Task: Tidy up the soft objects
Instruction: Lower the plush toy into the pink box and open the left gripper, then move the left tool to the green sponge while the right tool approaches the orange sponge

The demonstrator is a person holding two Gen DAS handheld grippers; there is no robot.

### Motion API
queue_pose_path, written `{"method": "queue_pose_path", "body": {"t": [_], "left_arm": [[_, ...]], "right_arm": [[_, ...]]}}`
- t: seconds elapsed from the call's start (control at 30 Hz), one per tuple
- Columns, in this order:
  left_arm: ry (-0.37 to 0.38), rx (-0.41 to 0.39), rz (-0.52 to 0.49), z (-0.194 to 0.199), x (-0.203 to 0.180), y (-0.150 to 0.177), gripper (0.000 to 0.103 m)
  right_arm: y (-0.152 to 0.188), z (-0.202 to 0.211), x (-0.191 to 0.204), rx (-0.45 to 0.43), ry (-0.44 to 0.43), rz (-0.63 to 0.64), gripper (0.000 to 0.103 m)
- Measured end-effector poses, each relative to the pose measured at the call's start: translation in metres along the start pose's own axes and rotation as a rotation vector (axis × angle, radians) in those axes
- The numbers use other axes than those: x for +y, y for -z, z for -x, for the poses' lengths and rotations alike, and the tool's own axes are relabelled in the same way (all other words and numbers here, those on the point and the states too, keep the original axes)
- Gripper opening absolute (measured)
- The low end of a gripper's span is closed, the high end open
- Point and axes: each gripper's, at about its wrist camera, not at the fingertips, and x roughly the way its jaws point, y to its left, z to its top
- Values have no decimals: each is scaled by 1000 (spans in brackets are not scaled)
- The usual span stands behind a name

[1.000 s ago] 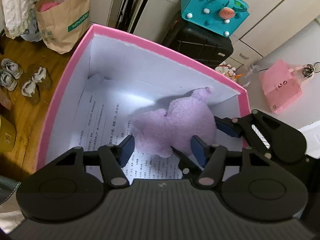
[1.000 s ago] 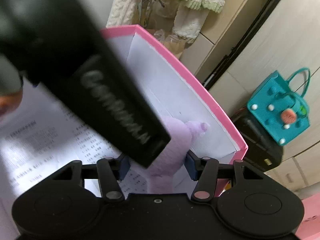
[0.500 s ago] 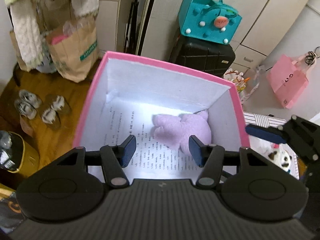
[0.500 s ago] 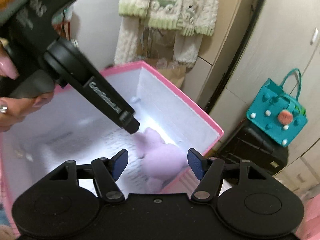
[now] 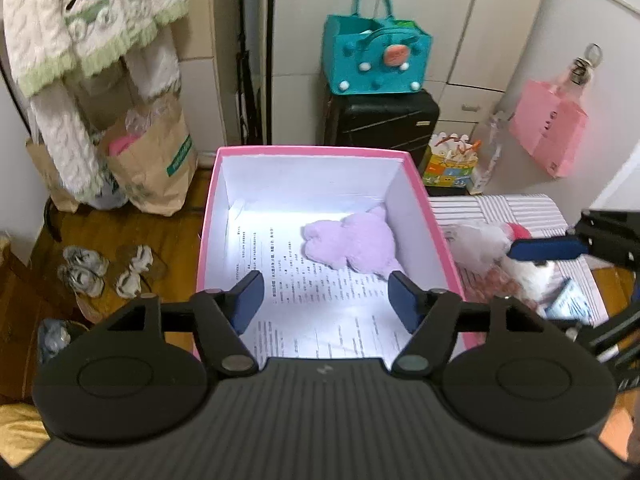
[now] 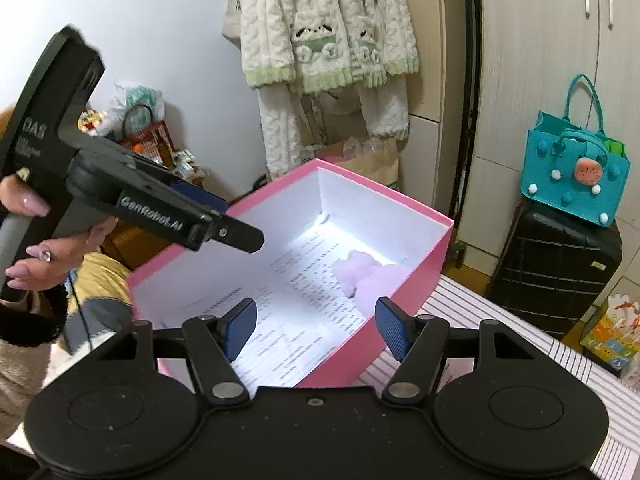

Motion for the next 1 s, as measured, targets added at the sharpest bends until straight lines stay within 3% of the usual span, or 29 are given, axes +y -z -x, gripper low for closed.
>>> {"method": "queue_pose_path", "body": {"t": [0.2, 0.5, 0.77, 1.0], "left_arm": [[34, -5, -45, 38, -14, 17, 76], [48, -23, -197, 86, -48, 54, 84], [81, -11, -235, 103, -68, 76, 86], [108, 47, -260, 96, -88, 97, 87]], "right_arm": [[7, 33, 11, -30, -25, -17, 70], [34, 86, 25, -50, -24, -21, 70], [72, 119, 25, -36, 2, -48, 70], [107, 127, 18, 5, 35, -98, 71]]}}
